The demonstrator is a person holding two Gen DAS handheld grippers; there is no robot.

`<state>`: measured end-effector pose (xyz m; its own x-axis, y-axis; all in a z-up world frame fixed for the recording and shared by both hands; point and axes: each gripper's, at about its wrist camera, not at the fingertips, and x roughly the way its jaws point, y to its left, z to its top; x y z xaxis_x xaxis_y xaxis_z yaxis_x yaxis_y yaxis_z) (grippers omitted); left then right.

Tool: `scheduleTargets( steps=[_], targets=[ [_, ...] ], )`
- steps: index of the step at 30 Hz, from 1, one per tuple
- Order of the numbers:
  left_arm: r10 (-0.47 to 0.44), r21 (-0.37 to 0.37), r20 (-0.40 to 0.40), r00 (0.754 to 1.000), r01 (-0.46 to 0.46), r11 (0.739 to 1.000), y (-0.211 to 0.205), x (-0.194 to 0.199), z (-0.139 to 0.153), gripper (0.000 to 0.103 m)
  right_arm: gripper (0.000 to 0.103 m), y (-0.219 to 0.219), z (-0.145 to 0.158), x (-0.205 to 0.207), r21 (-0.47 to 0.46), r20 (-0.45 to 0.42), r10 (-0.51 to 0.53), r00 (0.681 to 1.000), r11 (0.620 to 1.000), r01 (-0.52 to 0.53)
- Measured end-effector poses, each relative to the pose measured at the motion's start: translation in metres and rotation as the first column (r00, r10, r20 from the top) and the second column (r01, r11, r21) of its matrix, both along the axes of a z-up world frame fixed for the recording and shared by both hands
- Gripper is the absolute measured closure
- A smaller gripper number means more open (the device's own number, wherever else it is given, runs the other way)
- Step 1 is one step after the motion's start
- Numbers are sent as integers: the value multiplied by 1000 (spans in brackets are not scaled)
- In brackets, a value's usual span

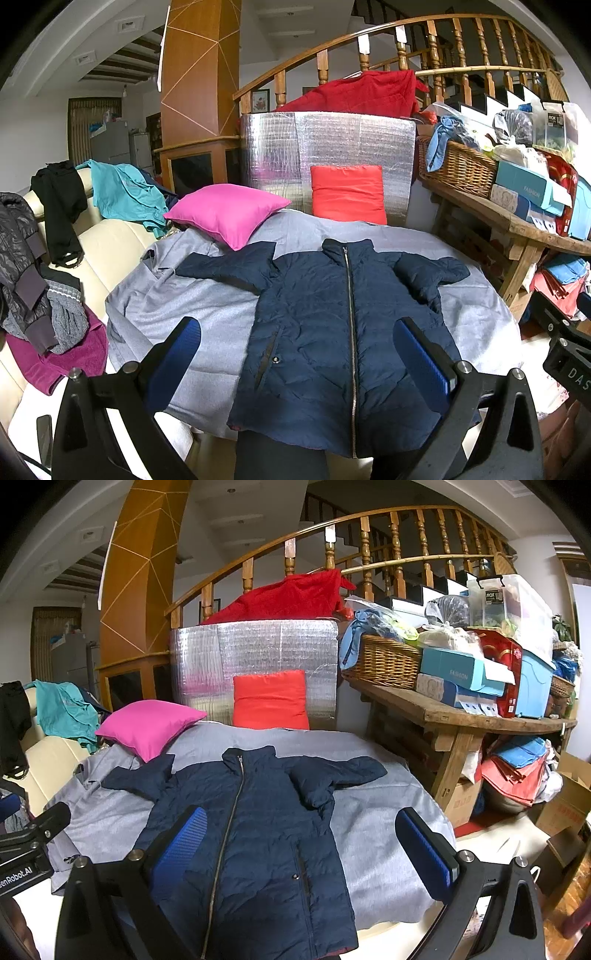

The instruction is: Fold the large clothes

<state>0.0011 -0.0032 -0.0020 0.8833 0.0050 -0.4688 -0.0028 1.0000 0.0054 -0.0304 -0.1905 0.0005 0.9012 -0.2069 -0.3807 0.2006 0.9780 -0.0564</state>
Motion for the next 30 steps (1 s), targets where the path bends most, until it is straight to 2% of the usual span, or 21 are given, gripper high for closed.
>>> scheduleTargets(
  steps=[30],
  targets=[
    [-1,1,1,1000,1,1000,1,1,0,0,0,2,-4,4,0,-18,10,1000,1000,-10]
  ],
)
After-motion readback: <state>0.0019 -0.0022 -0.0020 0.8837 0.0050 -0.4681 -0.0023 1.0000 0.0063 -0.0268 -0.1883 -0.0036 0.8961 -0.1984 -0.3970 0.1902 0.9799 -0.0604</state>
